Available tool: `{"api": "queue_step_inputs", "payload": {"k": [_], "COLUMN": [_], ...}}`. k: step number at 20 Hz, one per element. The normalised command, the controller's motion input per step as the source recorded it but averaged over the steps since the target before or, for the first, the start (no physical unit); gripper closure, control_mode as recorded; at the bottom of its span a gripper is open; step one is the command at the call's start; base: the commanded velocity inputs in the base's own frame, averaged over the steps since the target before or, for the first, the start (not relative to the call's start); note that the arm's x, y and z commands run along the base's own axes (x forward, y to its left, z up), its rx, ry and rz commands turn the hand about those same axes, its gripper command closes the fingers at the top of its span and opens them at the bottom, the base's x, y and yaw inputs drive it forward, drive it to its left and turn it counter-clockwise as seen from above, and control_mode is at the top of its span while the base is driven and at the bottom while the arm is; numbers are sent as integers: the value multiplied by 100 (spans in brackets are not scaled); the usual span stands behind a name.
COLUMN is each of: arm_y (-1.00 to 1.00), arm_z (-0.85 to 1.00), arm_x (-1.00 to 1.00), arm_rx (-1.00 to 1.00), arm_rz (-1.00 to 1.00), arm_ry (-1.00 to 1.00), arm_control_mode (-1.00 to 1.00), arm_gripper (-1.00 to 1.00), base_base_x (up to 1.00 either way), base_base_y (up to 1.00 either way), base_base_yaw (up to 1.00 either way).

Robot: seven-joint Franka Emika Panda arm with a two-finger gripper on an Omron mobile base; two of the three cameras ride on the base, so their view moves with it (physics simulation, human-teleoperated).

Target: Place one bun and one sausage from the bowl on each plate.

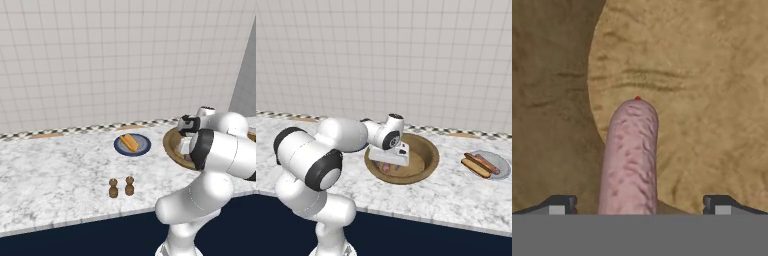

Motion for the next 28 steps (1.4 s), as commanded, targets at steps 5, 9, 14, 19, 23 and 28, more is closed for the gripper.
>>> {"api": "queue_step_inputs", "payload": {"k": [5, 9, 14, 19, 23, 28], "arm_y": [-3, 0, 0, -2, 63, 100], "arm_z": [0, 0, 12, 92, 96, 52], "arm_x": [-8, 0, -10, -6, -1, 8], "arm_rx": [0, 0, 0, 4, 1, 0], "arm_rz": [0, 0, 0, 0, -2, -6], "arm_ry": [4, 2, 1, 0, -16, -38], "arm_control_mode": [-100, -100, -100, -100, -100, -100], "arm_gripper": [100, 100, 100, 100, 100, 100], "base_base_x": [0, 0, 0, 0, 0, 0], "base_base_y": [0, 0, 0, 0, 0, 0], "base_base_yaw": [0, 0, 0, 0, 0, 0]}}
